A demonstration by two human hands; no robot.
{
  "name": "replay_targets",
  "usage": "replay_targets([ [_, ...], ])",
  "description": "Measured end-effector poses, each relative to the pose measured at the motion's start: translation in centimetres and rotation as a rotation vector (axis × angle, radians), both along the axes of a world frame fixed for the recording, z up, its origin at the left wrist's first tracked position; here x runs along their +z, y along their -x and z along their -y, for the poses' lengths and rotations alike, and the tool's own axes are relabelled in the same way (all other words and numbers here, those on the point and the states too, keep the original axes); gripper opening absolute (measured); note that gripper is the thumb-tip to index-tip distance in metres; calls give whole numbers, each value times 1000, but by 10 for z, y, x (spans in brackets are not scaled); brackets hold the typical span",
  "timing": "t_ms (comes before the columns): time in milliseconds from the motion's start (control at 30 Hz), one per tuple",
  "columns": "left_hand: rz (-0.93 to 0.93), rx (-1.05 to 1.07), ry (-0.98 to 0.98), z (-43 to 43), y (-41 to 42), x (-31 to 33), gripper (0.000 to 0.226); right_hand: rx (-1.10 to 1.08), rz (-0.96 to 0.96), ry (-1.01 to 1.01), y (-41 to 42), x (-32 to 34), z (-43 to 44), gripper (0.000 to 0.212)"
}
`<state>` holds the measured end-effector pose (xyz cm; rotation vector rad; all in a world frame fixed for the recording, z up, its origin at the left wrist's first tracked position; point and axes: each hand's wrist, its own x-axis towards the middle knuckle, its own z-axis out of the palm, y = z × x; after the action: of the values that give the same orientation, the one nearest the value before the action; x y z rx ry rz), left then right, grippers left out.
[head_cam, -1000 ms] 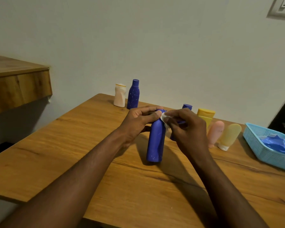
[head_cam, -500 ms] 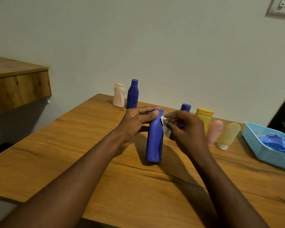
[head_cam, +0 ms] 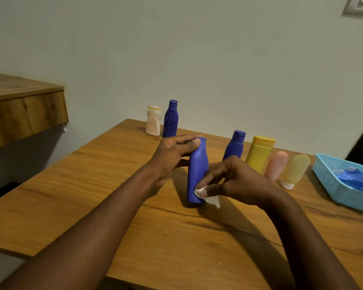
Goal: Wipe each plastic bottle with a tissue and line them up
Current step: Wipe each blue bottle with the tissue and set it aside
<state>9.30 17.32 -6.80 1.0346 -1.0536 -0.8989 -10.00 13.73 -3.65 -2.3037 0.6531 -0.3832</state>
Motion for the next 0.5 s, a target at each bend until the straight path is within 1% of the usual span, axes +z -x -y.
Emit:
replay_targets([
  [33,1,2,-1,0,0,1,24,-9,3,0,3,1,2,16],
  [100,-5,-6,-4,0,1,1,23,-67,106,49,7,2,4,16],
  [200,-4,-29,-4,-1,1,1,24,-233,338,210,7,1,8,22],
  [300,27,-49,1,-1,3,0,25,-378,480,362,1,-2,9,25],
  [400,39,-61,7,-2,4,1,25,-390,516,462,-6,-7,5,21],
  [500,37,-50,5,-1,3,0,24,-355,481,458,-8,-10,4,19],
])
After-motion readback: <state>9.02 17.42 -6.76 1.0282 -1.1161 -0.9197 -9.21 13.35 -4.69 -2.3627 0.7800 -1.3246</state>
